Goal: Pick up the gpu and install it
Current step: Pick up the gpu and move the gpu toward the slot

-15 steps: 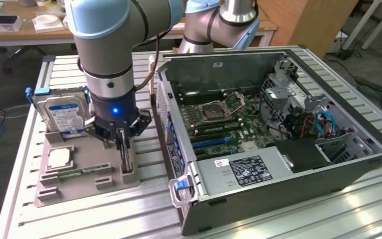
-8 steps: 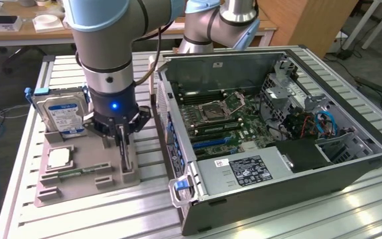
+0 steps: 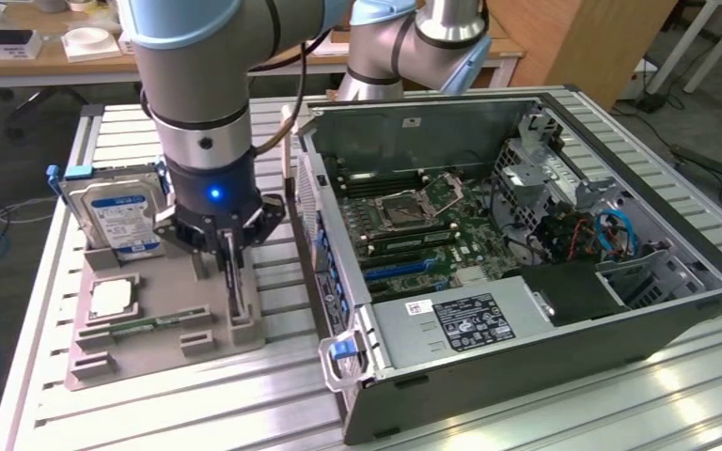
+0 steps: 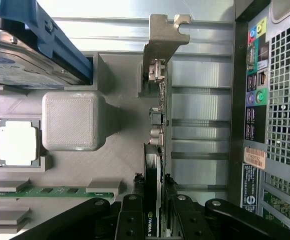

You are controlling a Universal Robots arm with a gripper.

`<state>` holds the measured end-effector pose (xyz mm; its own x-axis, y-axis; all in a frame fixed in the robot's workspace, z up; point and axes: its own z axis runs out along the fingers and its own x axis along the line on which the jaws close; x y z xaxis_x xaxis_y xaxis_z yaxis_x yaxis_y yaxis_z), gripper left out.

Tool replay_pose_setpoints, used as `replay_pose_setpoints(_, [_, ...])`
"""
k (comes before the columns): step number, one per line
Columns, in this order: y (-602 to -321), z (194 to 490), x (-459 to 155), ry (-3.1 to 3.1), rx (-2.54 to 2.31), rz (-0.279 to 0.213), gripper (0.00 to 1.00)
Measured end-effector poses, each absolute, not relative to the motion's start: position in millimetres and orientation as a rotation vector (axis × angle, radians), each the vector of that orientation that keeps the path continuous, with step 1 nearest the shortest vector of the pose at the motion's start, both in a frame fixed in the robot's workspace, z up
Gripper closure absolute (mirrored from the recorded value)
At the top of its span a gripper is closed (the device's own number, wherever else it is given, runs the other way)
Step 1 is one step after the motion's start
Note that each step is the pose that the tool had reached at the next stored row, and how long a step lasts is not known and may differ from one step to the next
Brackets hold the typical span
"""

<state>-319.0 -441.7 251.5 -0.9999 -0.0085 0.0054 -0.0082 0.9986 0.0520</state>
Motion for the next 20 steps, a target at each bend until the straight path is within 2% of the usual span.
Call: replay_pose_setpoints(20, [-442,267,-319,-3.135,0.013,-0.083,0.74])
